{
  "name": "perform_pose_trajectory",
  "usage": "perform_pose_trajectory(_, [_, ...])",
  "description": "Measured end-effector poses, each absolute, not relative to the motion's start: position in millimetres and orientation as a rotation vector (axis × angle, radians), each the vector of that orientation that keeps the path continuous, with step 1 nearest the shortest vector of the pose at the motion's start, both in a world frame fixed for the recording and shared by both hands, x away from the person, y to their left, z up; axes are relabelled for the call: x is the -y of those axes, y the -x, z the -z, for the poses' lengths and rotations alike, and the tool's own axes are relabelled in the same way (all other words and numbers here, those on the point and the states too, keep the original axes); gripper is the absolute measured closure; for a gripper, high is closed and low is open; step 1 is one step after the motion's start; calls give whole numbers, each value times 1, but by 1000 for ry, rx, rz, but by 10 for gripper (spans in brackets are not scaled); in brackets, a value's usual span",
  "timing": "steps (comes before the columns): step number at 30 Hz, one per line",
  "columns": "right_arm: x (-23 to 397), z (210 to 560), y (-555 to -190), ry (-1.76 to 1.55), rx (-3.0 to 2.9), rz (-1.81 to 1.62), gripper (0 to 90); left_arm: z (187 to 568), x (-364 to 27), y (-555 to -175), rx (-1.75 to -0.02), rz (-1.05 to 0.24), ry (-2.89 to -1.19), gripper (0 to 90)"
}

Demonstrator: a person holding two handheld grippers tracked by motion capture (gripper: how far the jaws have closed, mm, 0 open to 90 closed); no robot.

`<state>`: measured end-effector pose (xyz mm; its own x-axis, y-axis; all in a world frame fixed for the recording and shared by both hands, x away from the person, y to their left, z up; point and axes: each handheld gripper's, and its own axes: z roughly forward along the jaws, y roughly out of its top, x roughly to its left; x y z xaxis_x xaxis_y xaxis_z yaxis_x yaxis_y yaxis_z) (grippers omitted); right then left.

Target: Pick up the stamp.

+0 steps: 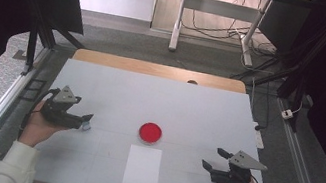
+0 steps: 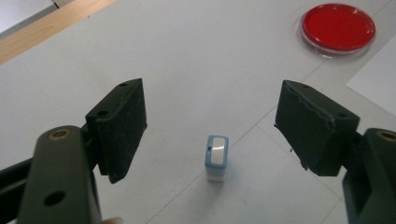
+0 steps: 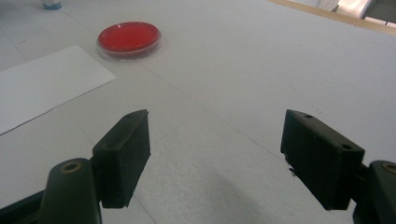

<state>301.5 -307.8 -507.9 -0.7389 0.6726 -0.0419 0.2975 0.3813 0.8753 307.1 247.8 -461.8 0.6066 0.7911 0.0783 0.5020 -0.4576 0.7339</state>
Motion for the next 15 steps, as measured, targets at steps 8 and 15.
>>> perform_pose_trajectory(8, [310, 509, -300, -847, -2254, -1300, 235, 473, -246, -311, -992, -503, -2224, 258])
perform_pose_trajectory(15, [309, 510, -301, -838, -2255, -1293, 236, 479, -246, -311, -988, -479, -2246, 287])
